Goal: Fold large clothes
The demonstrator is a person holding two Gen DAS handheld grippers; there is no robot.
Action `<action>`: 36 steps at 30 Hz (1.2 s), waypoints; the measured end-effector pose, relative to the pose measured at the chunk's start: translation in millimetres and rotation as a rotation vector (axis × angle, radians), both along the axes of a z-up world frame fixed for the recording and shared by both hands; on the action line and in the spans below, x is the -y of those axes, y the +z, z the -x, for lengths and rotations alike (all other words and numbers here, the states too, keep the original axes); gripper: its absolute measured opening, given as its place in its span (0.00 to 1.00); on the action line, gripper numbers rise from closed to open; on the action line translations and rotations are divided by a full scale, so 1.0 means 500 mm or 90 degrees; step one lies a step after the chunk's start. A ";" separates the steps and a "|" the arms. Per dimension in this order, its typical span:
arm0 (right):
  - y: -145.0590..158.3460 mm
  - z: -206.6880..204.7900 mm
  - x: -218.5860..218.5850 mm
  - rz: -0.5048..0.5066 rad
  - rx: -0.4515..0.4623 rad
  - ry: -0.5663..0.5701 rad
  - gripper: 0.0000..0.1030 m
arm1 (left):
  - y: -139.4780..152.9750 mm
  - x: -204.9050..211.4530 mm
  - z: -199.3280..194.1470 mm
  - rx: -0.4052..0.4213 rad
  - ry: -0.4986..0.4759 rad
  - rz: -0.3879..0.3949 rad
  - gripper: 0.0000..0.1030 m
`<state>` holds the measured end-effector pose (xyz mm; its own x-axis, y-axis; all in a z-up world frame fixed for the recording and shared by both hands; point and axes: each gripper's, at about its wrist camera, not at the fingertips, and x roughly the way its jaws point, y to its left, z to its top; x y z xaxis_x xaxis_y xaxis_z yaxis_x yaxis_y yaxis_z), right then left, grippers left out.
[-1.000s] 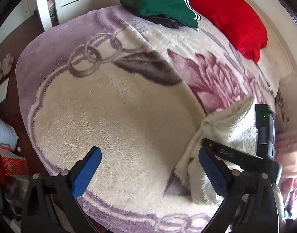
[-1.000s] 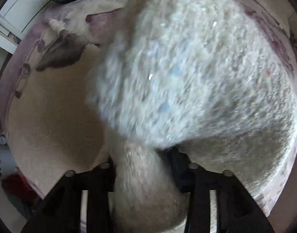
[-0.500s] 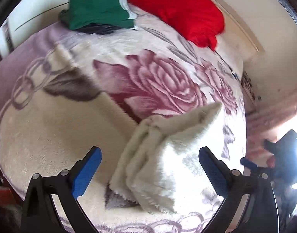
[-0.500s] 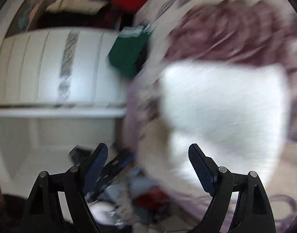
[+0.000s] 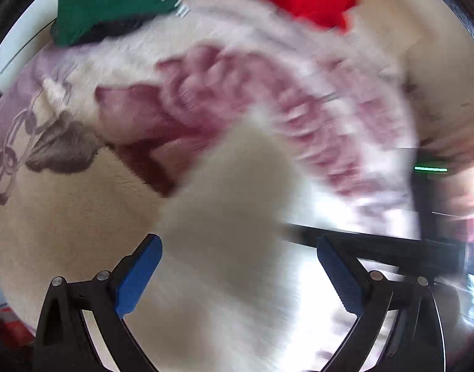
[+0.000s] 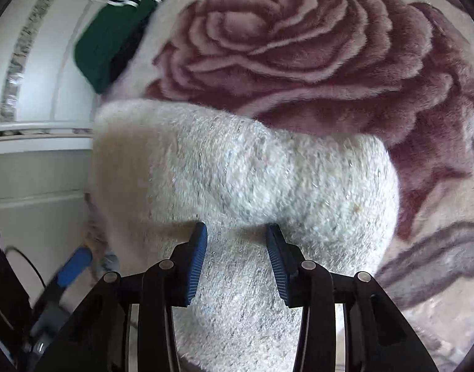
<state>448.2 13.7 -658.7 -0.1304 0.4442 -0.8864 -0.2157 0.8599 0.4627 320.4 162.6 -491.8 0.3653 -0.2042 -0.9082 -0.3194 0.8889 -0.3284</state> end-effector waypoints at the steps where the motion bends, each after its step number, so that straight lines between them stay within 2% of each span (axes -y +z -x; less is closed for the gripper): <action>1: 0.001 -0.007 0.014 -0.001 -0.016 -0.012 0.42 | -0.059 -0.014 -0.024 -0.046 0.002 0.003 0.99; 2: 0.014 -0.008 0.035 -0.020 -0.029 -0.029 0.42 | -0.091 -0.027 -0.030 -0.059 0.008 0.041 1.00; 4: 0.055 -0.013 0.079 -0.032 -0.012 -0.046 0.42 | -0.125 -0.051 -0.029 -0.061 0.017 0.099 1.00; 5: 0.076 -0.016 0.097 -0.009 0.009 -0.047 0.42 | -0.124 -0.057 -0.024 -0.055 0.017 0.106 1.00; 7: 0.090 -0.019 0.127 0.055 0.041 -0.034 0.42 | -0.115 -0.060 -0.013 -0.041 0.006 0.090 1.00; 9: 0.053 -0.035 0.133 0.087 0.006 -0.011 0.42 | -0.119 -0.063 0.003 -0.036 0.014 0.101 1.00; 11: -0.009 -0.049 0.103 0.102 -0.038 0.009 0.43 | -0.139 -0.084 0.026 -0.041 0.052 0.139 1.00; 16: -0.087 -0.066 -0.016 0.203 -0.027 0.108 0.49 | -0.189 -0.132 0.074 -0.014 0.118 0.196 1.00; 19: -0.095 -0.079 -0.034 0.220 -0.044 0.133 0.49 | -0.195 -0.144 0.089 0.002 0.123 0.249 1.00; 21: -0.069 -0.098 -0.002 0.169 -0.090 0.144 0.52 | -0.172 -0.139 0.097 0.011 0.113 0.250 1.00; 22: -0.050 -0.107 0.020 0.126 -0.098 0.153 0.67 | -0.163 -0.139 0.104 0.012 0.108 0.249 1.00; 23: -0.023 -0.116 0.053 0.070 -0.076 0.156 0.81 | -0.147 -0.133 0.112 0.019 0.098 0.244 1.00; 24: -0.009 -0.122 0.081 0.056 -0.043 0.152 1.00 | -0.137 -0.129 0.119 0.025 0.090 0.244 1.00; 25: -0.009 -0.127 0.111 0.063 -0.018 0.144 1.00 | -0.132 -0.123 0.125 0.029 0.088 0.244 1.00; 26: -0.031 -0.131 0.140 0.028 -0.036 0.137 1.00 | -0.125 -0.121 0.140 0.035 0.093 0.248 1.00; 29: -0.127 -0.134 0.193 -0.153 -0.170 0.066 1.00 | -0.118 -0.125 0.180 0.044 0.112 0.255 0.99; 30: -0.159 -0.128 0.198 -0.223 -0.200 0.046 1.00 | -0.122 -0.128 0.197 0.046 0.121 0.256 0.99; 32: -0.214 -0.112 0.193 -0.299 -0.231 0.019 1.00 | -0.118 -0.126 0.218 0.047 0.146 0.251 0.99; 34: -0.242 -0.097 0.174 -0.341 -0.236 -0.015 1.00 | -0.098 -0.134 0.257 0.064 0.177 0.244 0.99; 36: -0.232 -0.082 0.166 -0.359 -0.199 -0.057 0.99 | -0.068 -0.144 0.311 0.084 0.207 0.231 0.99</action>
